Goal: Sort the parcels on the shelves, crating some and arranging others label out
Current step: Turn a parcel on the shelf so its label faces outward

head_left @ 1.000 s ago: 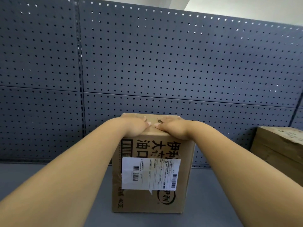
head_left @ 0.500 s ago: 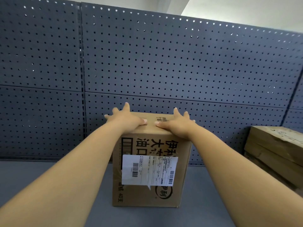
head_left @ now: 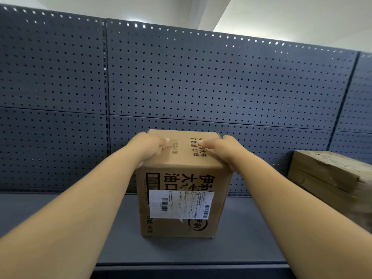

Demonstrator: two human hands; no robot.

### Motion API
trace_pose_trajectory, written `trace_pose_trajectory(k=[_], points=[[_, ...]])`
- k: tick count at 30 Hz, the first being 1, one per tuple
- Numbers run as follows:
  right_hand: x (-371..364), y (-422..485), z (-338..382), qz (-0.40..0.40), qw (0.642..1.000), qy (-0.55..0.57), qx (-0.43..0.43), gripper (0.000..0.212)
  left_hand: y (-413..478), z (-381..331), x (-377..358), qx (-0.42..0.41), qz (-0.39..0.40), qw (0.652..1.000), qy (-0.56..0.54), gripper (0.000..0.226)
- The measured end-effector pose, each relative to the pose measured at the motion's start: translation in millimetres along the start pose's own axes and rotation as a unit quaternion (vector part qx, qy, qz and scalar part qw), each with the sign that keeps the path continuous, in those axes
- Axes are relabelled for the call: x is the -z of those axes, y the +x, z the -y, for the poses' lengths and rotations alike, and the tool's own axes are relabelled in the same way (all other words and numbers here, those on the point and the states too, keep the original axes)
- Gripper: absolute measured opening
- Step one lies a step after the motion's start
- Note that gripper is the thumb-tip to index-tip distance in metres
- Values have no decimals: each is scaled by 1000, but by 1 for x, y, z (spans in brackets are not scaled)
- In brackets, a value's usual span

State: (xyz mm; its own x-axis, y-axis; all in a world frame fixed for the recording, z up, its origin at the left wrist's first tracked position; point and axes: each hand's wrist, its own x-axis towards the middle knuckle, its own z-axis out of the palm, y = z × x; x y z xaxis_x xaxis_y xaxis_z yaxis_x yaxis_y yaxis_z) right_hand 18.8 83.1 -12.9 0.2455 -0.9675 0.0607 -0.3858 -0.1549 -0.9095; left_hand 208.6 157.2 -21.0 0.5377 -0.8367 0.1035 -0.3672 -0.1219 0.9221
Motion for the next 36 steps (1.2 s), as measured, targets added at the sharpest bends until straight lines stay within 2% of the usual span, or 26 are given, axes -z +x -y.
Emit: trace_pose_trajectory(k=[3,7,9,10,14,18,22,27,32,36], points=[[-2,-10,-1,-12,999,33,7,76,-6,6,9,-17,-13,1000,-13,69],[-8,-20,-4,-39,996,74,4,100,-17,14,19,-46,-29,998,-11,89],[-12,-24,-6,-50,995,88,-9,116,-23,20,22,-57,-32,998,-20,90],[-15,-26,-8,-46,994,93,-18,118,-27,24,23,-62,-29,997,-29,88],[-28,-34,-21,-62,990,119,-50,96,-39,50,21,-60,-16,997,-55,73],[-35,-35,-39,-90,988,98,-79,90,-43,73,16,-35,-18,998,-57,61],[-42,-39,-54,-79,988,60,-117,82,-44,87,10,-19,-28,999,-23,50],[-45,-42,-72,-64,990,24,-124,36,-41,101,4,4,-24,999,39,33],[-41,-36,-78,-38,990,-18,-138,37,-36,102,2,16,2,995,94,38],[-37,-21,-72,-37,988,-133,-75,32,-25,90,2,0,7,983,186,38]])
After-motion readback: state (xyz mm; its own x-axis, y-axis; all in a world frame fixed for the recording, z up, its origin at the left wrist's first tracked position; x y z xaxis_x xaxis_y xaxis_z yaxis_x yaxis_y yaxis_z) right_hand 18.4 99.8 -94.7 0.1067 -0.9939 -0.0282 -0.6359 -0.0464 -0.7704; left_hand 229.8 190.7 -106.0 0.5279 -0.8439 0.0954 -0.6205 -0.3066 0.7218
